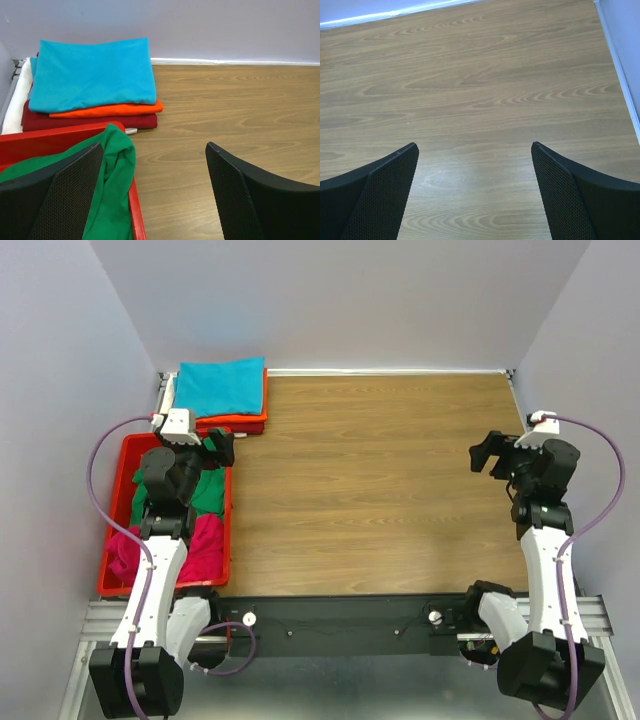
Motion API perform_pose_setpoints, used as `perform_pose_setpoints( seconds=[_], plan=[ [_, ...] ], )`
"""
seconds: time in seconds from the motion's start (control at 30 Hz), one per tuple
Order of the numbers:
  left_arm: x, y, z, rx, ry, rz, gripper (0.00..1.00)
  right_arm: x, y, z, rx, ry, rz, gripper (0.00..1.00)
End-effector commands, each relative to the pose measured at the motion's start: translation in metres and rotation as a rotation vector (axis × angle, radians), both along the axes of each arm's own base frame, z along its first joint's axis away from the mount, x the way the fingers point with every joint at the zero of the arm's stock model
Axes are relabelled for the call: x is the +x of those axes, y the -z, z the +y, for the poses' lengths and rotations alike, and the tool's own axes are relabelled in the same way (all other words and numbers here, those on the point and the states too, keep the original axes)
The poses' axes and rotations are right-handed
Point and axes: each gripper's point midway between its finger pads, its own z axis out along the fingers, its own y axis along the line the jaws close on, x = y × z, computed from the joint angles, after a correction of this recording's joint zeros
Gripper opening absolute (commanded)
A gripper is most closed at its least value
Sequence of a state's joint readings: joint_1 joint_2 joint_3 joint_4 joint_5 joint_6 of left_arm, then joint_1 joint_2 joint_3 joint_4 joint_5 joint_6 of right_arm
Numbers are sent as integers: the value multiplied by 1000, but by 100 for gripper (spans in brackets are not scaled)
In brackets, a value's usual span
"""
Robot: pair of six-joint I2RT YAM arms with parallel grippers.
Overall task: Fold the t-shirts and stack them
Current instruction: Grab the tshirt from the pile
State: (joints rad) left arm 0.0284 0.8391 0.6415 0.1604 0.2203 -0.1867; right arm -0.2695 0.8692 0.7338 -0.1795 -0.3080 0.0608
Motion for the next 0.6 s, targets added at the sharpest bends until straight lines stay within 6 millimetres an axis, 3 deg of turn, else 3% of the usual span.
perform_pose_setpoints(
  seconds=[0.0, 0.07, 0.17, 0.37, 0.4, 0.43, 0.57],
  plan=[
    [3, 2, 18, 7, -104, 10, 91, 5, 2, 3, -16, -45, -3, 100],
    [5, 6, 25, -24, -150, 26, 91, -4, 20, 22, -150, -253, 30, 100],
    [8, 13, 33, -88, -205, 58, 91, -14, 40, 33, -188, -371, 89, 100],
    [30, 49, 60, -291, -272, 236, 83, -25, 37, 47, -202, -460, 56, 100],
    [35, 67, 63, -347, -257, 306, 72, -26, 39, 45, -208, -446, 64, 100],
    [41, 65, 66, -368, -250, 316, 67, -27, 38, 43, -218, -439, 60, 100],
    [62, 86, 75, -441, -291, 409, 61, -31, 39, 42, -227, -427, 67, 100]
  ],
)
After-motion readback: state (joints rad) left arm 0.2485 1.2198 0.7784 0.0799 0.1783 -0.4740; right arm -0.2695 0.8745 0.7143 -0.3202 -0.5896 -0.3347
